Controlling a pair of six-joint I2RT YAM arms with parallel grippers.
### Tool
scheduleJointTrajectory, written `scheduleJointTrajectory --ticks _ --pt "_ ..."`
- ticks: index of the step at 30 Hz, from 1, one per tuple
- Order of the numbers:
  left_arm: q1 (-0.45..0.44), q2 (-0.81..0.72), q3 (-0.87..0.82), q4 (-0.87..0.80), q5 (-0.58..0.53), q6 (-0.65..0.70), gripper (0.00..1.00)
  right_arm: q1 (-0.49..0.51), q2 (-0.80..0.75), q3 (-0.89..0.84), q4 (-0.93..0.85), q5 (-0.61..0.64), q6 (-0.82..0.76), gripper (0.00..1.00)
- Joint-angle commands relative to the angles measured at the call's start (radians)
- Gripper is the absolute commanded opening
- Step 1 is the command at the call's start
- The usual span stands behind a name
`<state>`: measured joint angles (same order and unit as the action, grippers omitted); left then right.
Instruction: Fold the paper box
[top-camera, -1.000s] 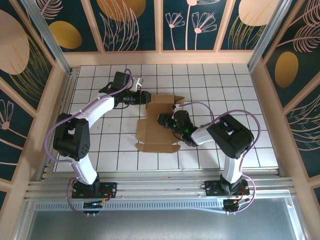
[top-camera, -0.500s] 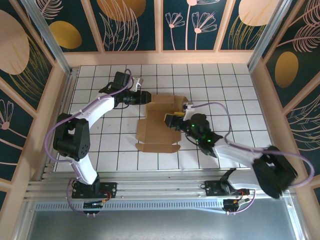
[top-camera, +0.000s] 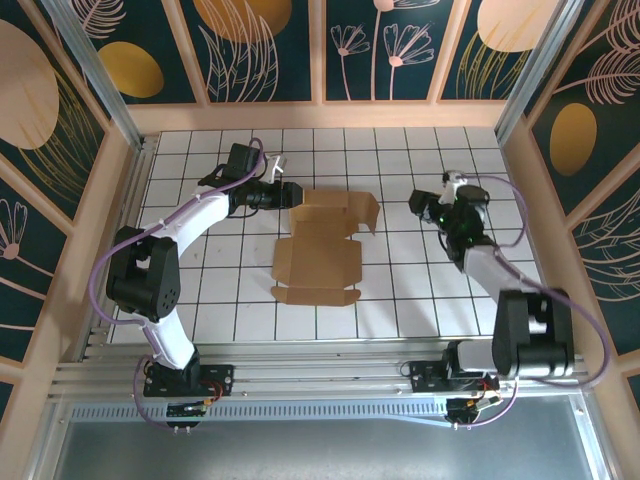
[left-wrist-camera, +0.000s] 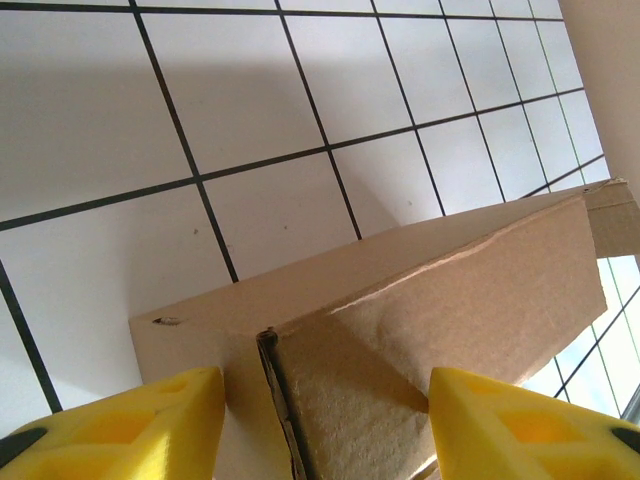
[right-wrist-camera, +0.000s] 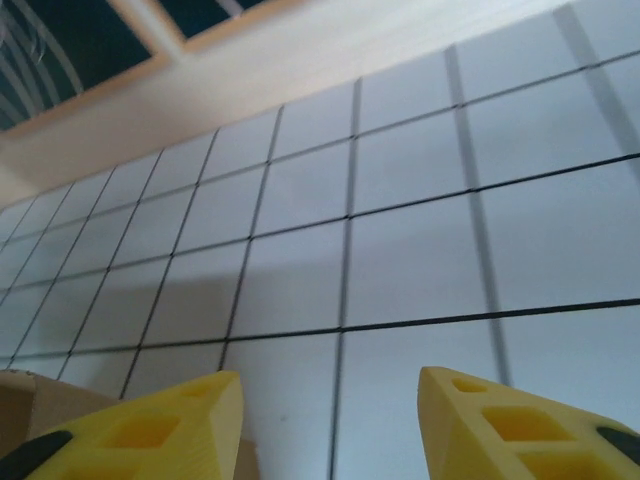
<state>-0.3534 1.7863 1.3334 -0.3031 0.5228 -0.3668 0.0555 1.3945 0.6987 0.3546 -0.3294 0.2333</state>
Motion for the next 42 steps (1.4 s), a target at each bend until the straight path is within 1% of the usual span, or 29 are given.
scheduleJointTrajectory --ticks 1,3,6,13,18,20,24,27,30,31,32,33,34,36,37,38,40,42 --pt "-0.003 -0.005 0.001 -0.047 -0.023 0.002 0.56 0.04 0.12 0.118 -0.041 -0.169 -0.058 0.5" --pt "-0.002 -0.004 0.003 -0.043 -0.014 -0.004 0.55 0.066 0.182 0.165 -0.057 -0.145 -0.09 0.49" --pt "-0.002 -0.007 0.005 -0.042 -0.012 -0.002 0.55 0.095 0.245 0.205 -0.047 -0.144 -0.113 0.48" --pt "-0.003 -0.007 0.0 -0.034 -0.011 -0.012 0.55 0.178 0.296 0.207 -0.031 -0.241 -0.132 0.46" --pt "-0.002 -0.01 -0.012 -0.014 0.005 -0.023 0.54 0.191 0.307 0.181 -0.004 -0.298 -0.025 0.42" --pt "-0.003 -0.014 -0.014 -0.009 0.011 -0.025 0.54 0.207 0.306 0.172 0.0 -0.295 0.003 0.42" --pt "-0.002 -0.016 -0.019 -0.002 0.02 -0.027 0.54 0.231 0.319 0.203 -0.058 -0.294 0.065 0.42" --pt "-0.003 -0.02 -0.022 0.007 0.026 -0.032 0.54 0.234 0.343 0.227 -0.069 -0.358 0.162 0.4" --pt "-0.002 -0.023 -0.023 0.01 0.025 -0.032 0.54 0.235 0.339 0.232 -0.063 -0.348 0.232 0.43" --pt "-0.003 -0.023 -0.023 0.01 0.026 -0.032 0.54 0.236 0.336 0.235 -0.068 -0.349 0.241 0.45" --pt "-0.002 -0.023 -0.021 0.007 0.025 -0.033 0.54 0.238 0.333 0.236 -0.074 -0.368 0.224 0.48" --pt "-0.003 -0.023 -0.019 0.007 0.028 -0.032 0.54 0.243 0.324 0.234 -0.099 -0.38 0.166 0.53" --pt "-0.002 -0.025 -0.02 0.007 0.027 -0.034 0.54 0.244 0.308 0.228 -0.138 -0.359 0.092 0.55" --pt "-0.002 -0.026 -0.022 0.007 0.015 -0.03 0.54 0.233 0.26 0.181 -0.147 -0.281 0.007 0.55" --pt "-0.003 -0.032 -0.019 -0.001 -0.019 -0.024 0.54 0.215 0.232 0.135 -0.096 -0.28 -0.003 0.54" --pt "-0.003 -0.045 -0.026 0.004 -0.059 -0.028 0.55 0.194 0.211 0.096 -0.042 -0.285 0.003 0.54" --pt "-0.003 -0.11 -0.054 0.053 -0.114 -0.03 0.66 0.157 0.191 0.049 0.023 -0.305 0.02 0.54" --pt "-0.002 -0.178 -0.076 0.105 -0.138 -0.027 0.76 0.15 0.198 0.058 0.011 -0.325 0.023 0.53"
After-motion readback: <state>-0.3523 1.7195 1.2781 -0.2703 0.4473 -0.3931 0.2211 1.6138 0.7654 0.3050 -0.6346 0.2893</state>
